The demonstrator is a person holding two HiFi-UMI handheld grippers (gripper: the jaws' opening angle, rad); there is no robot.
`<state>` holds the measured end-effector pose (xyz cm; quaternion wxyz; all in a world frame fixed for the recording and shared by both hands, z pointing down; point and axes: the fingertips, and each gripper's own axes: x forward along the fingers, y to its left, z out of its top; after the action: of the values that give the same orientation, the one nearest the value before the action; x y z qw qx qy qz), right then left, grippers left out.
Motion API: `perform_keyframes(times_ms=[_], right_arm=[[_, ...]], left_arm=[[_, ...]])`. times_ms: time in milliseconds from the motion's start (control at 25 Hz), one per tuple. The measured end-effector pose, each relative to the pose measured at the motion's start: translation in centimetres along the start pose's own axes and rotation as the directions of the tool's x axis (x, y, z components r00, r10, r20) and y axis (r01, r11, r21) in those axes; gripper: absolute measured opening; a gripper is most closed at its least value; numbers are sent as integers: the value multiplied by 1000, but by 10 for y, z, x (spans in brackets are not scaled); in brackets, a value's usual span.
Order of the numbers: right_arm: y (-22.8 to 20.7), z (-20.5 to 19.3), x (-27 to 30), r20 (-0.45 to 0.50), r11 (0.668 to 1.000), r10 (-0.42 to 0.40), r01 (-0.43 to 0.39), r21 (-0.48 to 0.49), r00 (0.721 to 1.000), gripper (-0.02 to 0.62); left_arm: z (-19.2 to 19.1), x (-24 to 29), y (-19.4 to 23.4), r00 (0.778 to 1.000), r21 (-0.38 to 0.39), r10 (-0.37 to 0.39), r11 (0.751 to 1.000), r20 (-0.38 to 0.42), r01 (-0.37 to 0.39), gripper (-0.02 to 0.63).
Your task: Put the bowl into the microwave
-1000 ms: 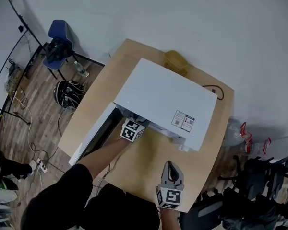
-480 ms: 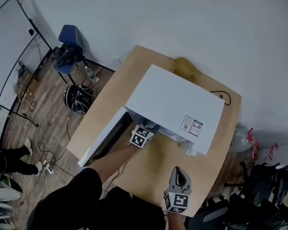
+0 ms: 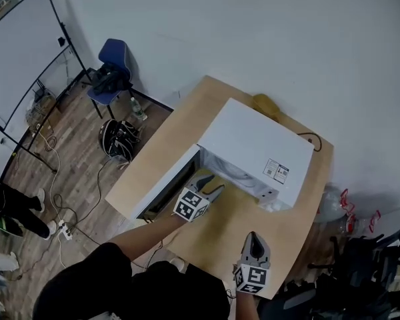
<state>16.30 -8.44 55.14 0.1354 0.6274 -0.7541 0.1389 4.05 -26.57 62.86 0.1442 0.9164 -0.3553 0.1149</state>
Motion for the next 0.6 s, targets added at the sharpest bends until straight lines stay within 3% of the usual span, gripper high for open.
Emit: perform_keyframes(times_ms=[200,400,520,600], right_arm=[[20,-1,-32,27,999,-43,42,8,999,60],[28,3,-68,64,990,-133,130,52,989,60],[36,5,-89,78,987,-157,155,32,984,60],[44,5,-101,82,986,-168,166,29,982,60]], left_arm=[[15,-70,-52,999,53,-48,997,-1,48,115],[29,-139,-82,996,-83,-33,996,84,40,32],[32,-176,-88,993,-161,-14,986,120,33,22],[33,-198,-97,991,-173,-33,983,133,56,20]])
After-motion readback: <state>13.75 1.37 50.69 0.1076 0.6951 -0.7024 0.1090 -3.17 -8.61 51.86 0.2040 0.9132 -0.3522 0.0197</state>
